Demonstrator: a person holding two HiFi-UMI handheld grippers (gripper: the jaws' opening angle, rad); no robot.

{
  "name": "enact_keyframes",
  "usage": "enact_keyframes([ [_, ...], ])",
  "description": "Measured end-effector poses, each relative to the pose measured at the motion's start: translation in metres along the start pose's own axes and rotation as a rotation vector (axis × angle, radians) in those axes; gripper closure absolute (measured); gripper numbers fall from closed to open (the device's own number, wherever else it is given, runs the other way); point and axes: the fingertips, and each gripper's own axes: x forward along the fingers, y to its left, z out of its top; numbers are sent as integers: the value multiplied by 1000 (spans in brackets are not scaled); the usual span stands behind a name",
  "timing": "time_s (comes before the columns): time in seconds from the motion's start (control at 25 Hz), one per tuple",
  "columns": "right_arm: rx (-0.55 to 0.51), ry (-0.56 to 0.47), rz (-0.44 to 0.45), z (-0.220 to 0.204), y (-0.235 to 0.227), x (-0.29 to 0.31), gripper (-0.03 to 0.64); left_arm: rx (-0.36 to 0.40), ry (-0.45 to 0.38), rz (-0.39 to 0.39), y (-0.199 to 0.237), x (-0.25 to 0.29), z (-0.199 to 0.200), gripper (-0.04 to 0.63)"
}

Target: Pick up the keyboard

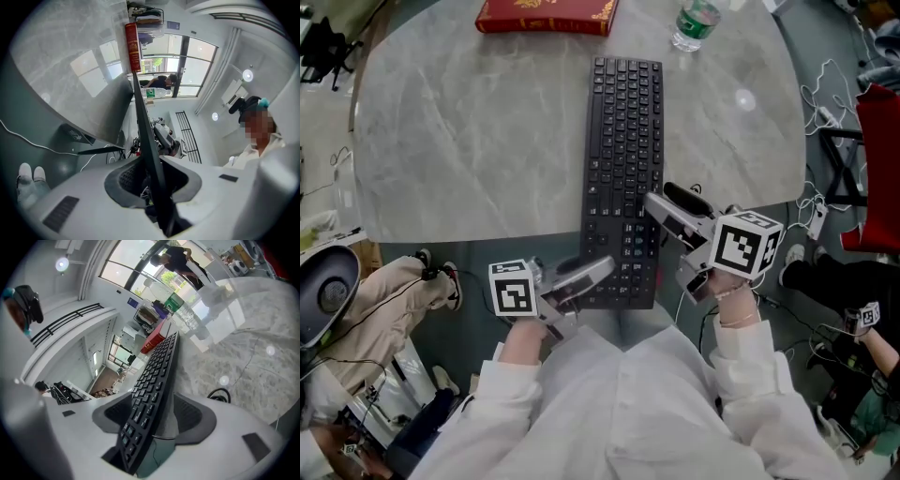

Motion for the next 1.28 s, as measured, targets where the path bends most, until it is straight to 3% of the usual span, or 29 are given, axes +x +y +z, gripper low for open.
enact_keyframes([
  [0.52,37,116,91,0,10,16,359,-1,30,-34,-9,-5,4,503],
  [0.8,25,172,89,9,2,18,359,-37,20,-117,-25,-3,8,492],
  [1.12,22,250,247,17,18,37,359,-43,25,-119,-29,-1,10,491],
  [1.28,49,274,273,13,17,45,360,-33,40,-118,-28,-3,9,489],
])
